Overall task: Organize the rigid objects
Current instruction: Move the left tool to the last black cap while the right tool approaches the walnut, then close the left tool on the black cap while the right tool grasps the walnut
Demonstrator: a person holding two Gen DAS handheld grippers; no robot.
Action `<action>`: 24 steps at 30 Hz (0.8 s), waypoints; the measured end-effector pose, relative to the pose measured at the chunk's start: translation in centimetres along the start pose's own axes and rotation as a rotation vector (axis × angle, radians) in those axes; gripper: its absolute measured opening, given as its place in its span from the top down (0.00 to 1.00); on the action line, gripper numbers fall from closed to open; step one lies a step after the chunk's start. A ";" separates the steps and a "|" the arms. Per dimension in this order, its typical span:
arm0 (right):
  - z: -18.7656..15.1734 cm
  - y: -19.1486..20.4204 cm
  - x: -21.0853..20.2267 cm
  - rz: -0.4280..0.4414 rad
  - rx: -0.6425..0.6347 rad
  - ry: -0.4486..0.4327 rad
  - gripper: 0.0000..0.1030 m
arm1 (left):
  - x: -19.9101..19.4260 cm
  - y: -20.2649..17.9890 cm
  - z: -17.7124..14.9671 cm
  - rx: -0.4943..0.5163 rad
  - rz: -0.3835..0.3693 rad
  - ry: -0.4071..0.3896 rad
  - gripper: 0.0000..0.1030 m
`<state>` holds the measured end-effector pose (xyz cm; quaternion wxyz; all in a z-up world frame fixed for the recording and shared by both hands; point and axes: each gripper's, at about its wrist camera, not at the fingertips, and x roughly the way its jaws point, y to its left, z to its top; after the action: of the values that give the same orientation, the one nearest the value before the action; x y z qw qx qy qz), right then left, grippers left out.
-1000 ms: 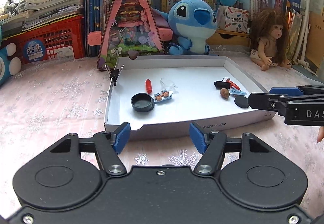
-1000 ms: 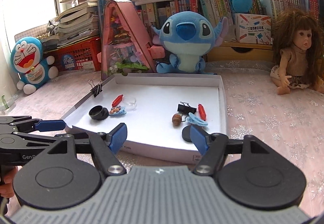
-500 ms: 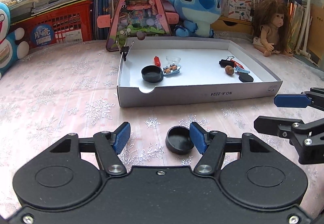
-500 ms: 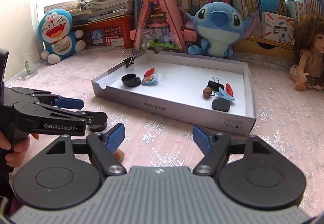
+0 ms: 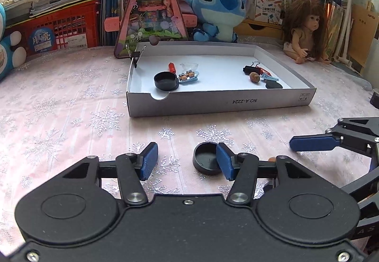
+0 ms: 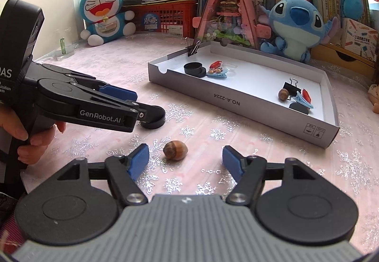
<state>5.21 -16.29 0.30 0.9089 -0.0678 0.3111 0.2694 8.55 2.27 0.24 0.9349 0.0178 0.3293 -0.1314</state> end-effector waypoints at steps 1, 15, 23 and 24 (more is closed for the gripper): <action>0.0 0.1 0.1 0.005 -0.001 0.004 0.30 | 0.0 -0.1 0.0 0.004 -0.006 0.000 0.52; 0.0 -0.3 -0.3 -0.043 0.013 -0.024 0.77 | -1.3 -0.8 -0.4 0.033 -0.055 -0.027 0.54; 0.0 -1.8 -0.5 -0.104 0.063 -0.032 0.77 | -0.9 -1.9 -1.1 0.083 -0.073 -0.002 0.54; 0.0 -1.9 -0.5 -0.109 0.068 -0.032 0.77 | -0.7 -2.0 -1.3 0.088 -0.073 0.006 0.64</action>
<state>5.90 -18.15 0.53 0.9289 -0.0493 0.3012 0.2097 6.70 0.65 -0.20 0.9269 0.0471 0.3262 -0.1797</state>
